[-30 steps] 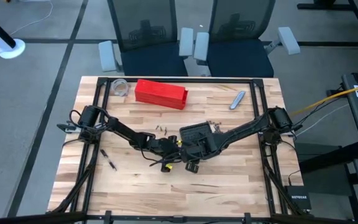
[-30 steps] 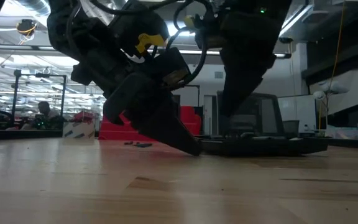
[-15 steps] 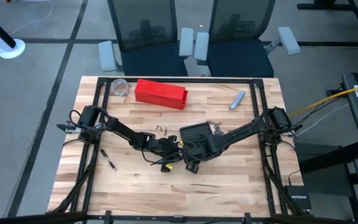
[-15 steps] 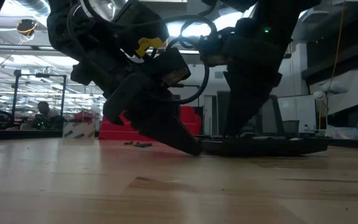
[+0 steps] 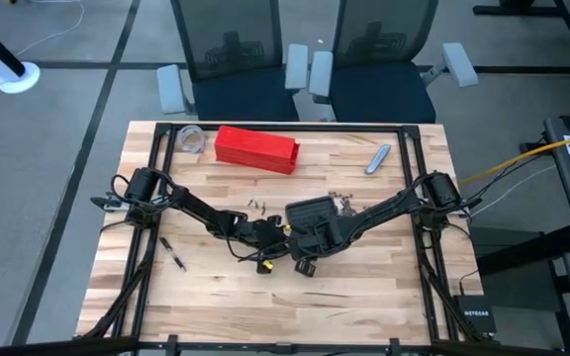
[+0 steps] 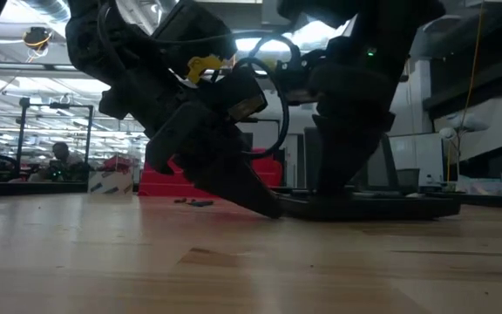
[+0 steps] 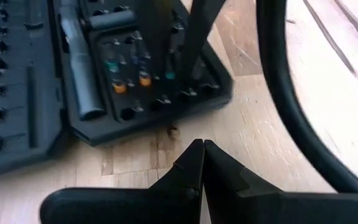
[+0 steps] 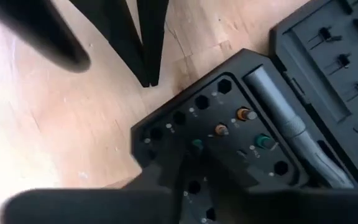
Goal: Prefit tool cases
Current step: Remove the screwdriver bit from the tool case
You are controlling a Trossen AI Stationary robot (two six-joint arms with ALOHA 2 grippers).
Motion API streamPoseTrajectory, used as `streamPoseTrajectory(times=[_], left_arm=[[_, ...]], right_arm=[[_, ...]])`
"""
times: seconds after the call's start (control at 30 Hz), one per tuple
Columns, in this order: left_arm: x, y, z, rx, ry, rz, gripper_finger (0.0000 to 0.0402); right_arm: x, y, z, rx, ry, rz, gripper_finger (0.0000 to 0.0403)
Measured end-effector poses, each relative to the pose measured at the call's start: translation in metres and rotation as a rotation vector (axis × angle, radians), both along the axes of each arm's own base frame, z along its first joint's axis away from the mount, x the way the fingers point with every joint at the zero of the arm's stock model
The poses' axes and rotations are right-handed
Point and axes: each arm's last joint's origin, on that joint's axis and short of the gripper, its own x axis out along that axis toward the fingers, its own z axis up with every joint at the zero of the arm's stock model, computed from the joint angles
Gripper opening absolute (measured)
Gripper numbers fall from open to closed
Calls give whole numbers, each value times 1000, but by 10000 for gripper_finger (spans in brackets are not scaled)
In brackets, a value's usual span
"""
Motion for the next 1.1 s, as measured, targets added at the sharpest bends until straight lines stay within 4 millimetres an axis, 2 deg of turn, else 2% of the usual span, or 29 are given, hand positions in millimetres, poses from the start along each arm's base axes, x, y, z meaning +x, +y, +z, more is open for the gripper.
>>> streamPoseTrajectory(times=[0.07,0.17,0.3,0.43,0.53,0.73,0.93,1.1], left_arm=[[0,0,0,3,-1,3,0],[-1,0,4,7,-6,6,0],[-4,1,27,33,-40,-1,0],[-10,1,53,132,-92,-17,0],[-7,1,58,167,-146,-45,0],[1,-1,29,112,-134,-27,0],[11,-6,8,56,-214,-6,0],[10,-11,-18,3,-129,27,0]], right_arm=[[1,1,0,14,0,4,16],[1,2,3,42,4,11,9],[0,1,12,64,-14,5,3],[0,0,11,80,-8,3,1],[-1,0,10,69,-13,-6,0],[0,0,9,74,-19,-18,0],[2,2,10,122,-36,-16,0],[9,1,21,158,-138,-21,0]])
